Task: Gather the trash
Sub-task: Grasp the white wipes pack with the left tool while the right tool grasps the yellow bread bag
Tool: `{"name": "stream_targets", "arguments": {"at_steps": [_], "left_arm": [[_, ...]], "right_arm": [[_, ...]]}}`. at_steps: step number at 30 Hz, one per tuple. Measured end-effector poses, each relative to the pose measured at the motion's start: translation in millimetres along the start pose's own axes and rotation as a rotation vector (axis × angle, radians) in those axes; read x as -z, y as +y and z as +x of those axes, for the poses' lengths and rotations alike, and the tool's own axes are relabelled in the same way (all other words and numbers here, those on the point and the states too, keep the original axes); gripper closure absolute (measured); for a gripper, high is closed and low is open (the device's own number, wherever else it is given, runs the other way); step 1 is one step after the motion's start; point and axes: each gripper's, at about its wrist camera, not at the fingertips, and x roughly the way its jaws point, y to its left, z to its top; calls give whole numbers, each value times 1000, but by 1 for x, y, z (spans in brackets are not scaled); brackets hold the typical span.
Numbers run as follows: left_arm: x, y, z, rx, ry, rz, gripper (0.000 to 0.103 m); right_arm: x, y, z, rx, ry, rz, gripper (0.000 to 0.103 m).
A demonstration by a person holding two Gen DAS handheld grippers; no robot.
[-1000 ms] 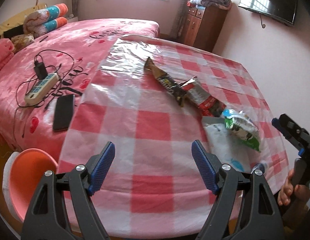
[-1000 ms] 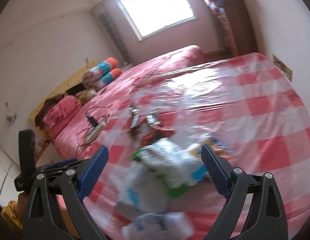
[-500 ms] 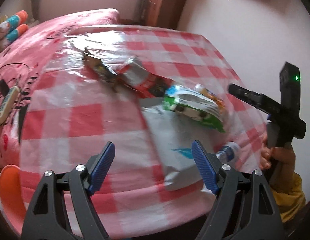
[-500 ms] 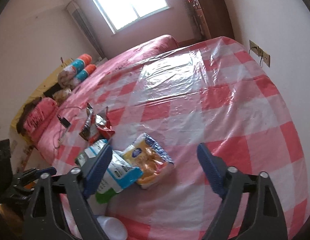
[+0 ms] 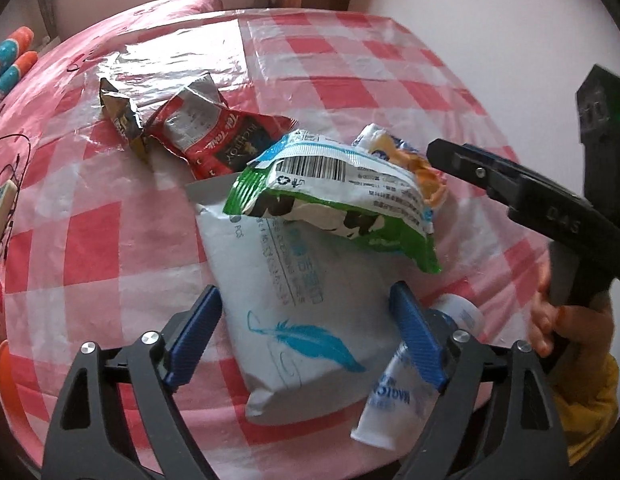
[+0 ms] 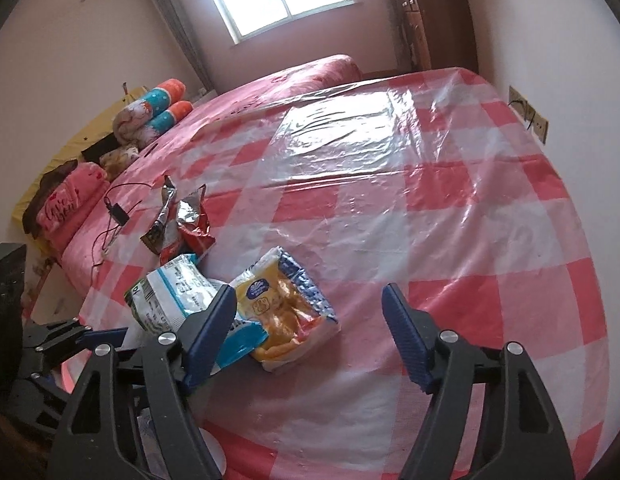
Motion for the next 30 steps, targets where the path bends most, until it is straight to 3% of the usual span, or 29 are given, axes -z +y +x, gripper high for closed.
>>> {"name": "stream_targets", "arguments": {"at_steps": [8,15,30], "left_arm": [[-9,-3,13,-85,-3,19,10],[-8,9,9,-78,-37,7,19],[-6,70,-18,-68,-130,-119,21]], "right_arm": [[2,5,4,-53,16,-8,28],[4,7,13,-69,51,-12,24],[5,42,33,84,82,-193,23]]}}
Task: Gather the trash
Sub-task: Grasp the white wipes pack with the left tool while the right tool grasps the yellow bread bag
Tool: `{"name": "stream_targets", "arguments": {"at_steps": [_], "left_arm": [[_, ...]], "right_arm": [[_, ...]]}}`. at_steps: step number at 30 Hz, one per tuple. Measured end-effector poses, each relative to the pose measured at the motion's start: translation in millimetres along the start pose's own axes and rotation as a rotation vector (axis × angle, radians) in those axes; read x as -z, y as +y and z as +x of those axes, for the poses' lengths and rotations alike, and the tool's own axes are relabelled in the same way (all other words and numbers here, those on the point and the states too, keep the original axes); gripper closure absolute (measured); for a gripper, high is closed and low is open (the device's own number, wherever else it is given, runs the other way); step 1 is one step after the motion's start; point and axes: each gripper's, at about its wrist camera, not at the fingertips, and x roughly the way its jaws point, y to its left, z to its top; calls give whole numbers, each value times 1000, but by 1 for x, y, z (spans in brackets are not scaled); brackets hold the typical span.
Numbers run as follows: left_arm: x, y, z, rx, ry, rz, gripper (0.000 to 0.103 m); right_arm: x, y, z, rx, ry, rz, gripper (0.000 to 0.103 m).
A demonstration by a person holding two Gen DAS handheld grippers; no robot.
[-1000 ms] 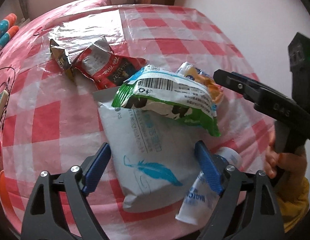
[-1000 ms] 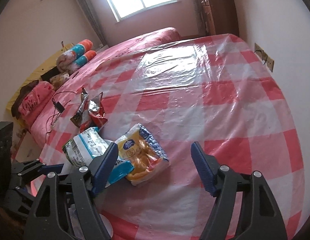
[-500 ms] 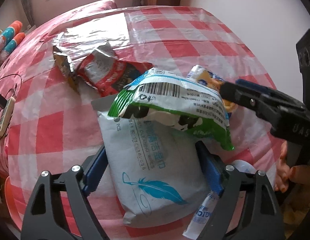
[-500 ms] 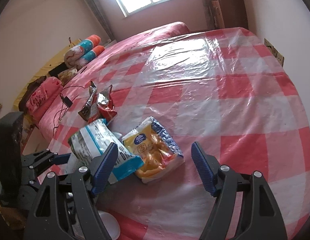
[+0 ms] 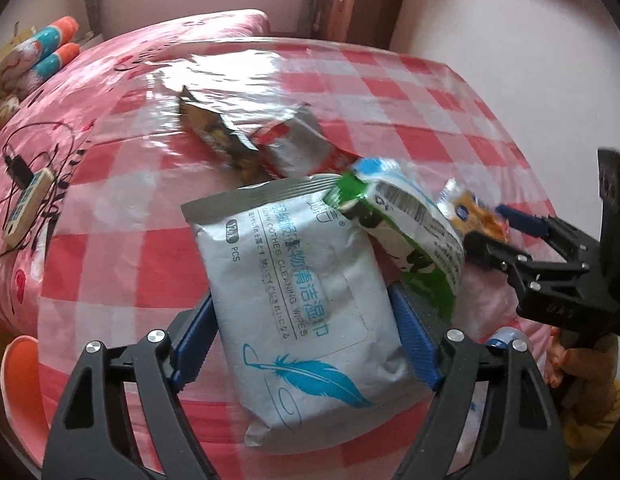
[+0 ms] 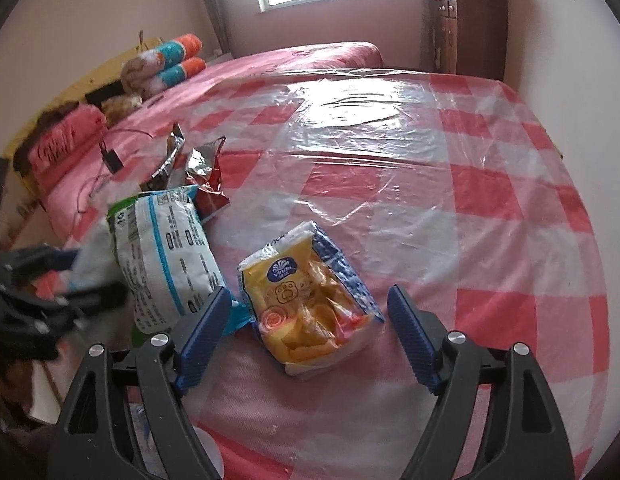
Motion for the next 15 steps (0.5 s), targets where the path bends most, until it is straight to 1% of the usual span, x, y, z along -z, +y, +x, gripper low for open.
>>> {"name": "stream_targets", "arguments": {"at_steps": [5,8,10,12,15], "left_arm": [[3,21,-10,14,-35,-50,21],[5,29,-14,26,-49,-60,21],[6,33,-17,37,-61,-65,21],[7,36,-19,47,-69,-70,21],[10,43,-21,71,-75,-82,21]], "right_arm": [[-6,8,9,67,21,-56,23],[-8,12,13,99,32,-87,23],[-7,14,14,120,37,-104,25],[-7,18,13,116,31,-118,33],[-5,22,12,110,26,-127,38]]}}
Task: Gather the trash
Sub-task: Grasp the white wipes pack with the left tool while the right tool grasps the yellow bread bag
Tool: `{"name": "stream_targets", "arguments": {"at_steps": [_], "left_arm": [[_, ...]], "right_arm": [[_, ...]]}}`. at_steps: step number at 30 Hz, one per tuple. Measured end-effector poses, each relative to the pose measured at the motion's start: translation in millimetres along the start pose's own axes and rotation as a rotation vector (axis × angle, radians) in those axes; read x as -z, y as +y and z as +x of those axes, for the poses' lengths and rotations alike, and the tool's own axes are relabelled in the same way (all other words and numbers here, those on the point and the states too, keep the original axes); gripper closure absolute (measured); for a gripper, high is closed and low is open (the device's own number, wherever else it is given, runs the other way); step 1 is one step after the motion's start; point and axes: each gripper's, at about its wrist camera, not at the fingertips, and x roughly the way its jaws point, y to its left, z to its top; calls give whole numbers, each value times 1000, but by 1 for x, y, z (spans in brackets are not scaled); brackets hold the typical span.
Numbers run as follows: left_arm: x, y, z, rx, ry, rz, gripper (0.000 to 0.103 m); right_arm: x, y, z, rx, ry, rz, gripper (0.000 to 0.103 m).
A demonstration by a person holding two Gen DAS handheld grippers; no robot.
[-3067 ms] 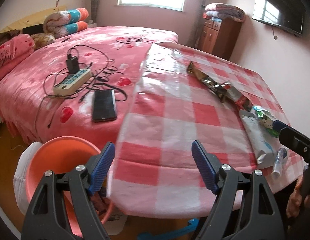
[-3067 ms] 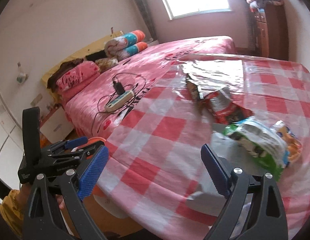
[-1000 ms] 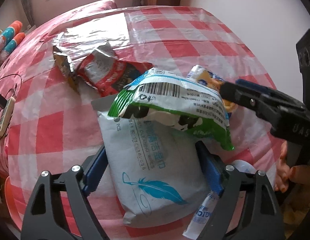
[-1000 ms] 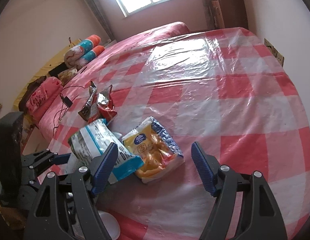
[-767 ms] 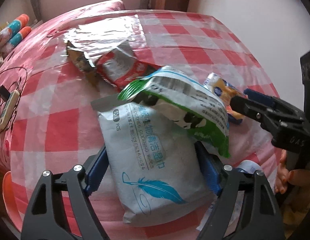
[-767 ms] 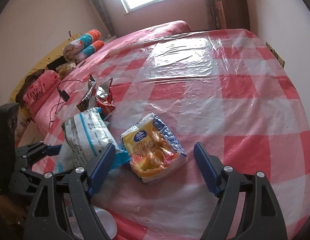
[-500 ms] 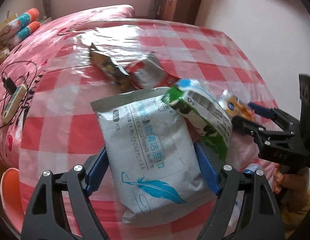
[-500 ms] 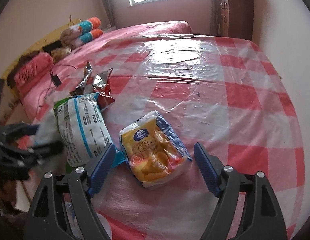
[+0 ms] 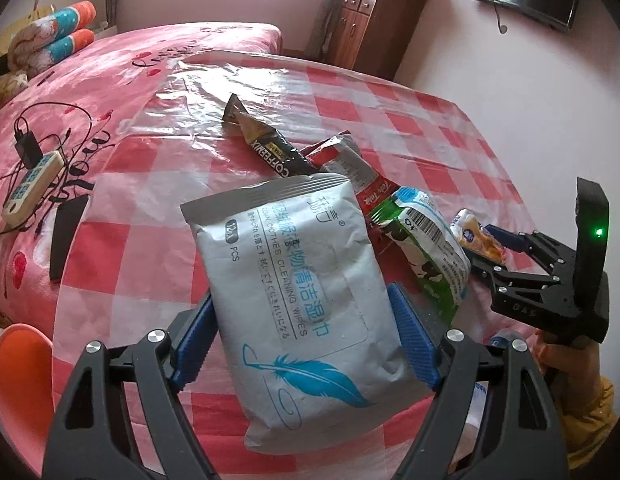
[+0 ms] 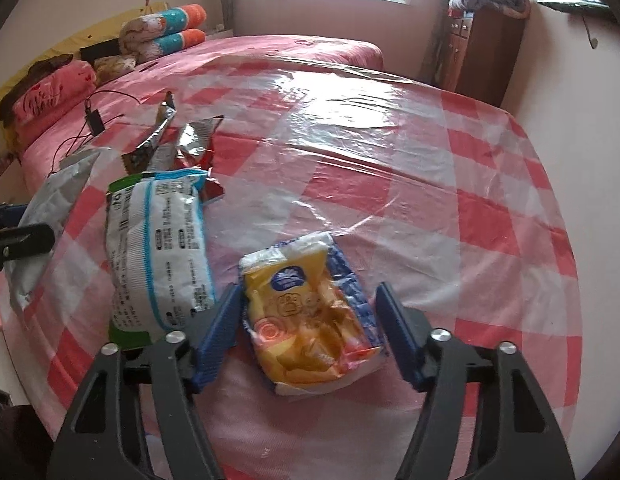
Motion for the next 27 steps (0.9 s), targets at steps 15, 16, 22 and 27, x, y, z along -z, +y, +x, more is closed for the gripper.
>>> {"name": "stream_targets", "arguments": {"at_steps": [15,16,22,27], "left_arm": [[8,17,-10,84,-29,-30,21],[9,17,-11,87,-31,-29,21],[13,25,-17,105,-48,-34,21],[18,33,-22,110,-59,-46,21]], "right_arm": [[1,-13,-7,-25,-34,104,55],[0,-13,-7,-23,-36,111,56],[0,-16,-11,-23,-51,152,64],[1,-20,-13,-27,-61,193,66]]}}
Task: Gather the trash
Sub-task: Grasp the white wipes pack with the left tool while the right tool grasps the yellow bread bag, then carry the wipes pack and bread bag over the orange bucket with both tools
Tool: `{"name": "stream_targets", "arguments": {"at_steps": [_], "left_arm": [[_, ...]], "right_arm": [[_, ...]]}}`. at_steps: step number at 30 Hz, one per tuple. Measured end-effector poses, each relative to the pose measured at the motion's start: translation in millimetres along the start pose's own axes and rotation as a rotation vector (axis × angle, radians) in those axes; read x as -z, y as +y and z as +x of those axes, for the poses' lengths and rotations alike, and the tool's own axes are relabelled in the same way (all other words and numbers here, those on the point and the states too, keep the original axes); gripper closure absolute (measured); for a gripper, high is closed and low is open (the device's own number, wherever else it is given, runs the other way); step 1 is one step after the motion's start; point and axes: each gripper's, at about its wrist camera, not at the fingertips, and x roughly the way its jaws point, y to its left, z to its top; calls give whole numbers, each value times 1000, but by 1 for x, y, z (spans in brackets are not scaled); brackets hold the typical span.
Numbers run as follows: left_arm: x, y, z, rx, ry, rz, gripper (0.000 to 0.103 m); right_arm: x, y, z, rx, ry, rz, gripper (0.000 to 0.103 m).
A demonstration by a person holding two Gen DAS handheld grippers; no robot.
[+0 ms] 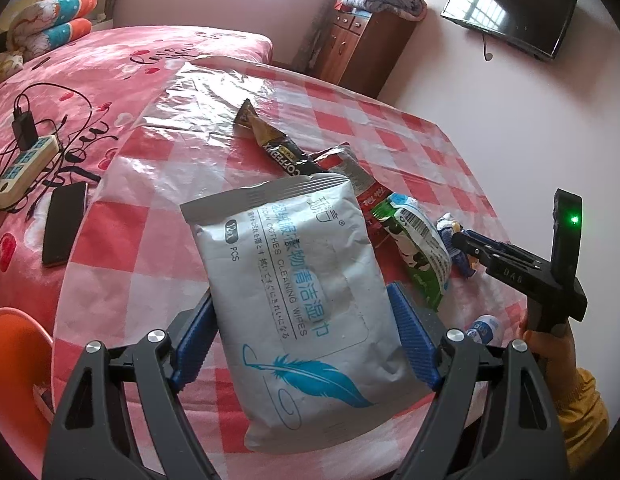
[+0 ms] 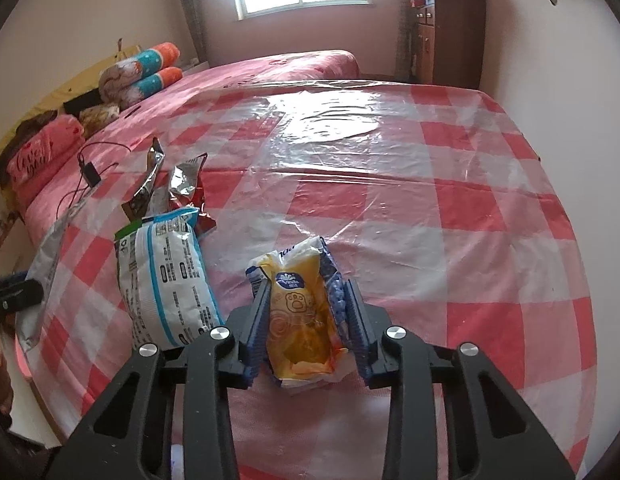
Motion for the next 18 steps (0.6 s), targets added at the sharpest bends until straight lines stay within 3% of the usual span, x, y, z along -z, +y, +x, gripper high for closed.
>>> {"name": "stream_targets", "arguments": {"at_steps": [18], "left_arm": [[8,15,-27,12,-62,-13,21]], "right_arm": [[-10,8,-34,1,-85,34,72]]}}
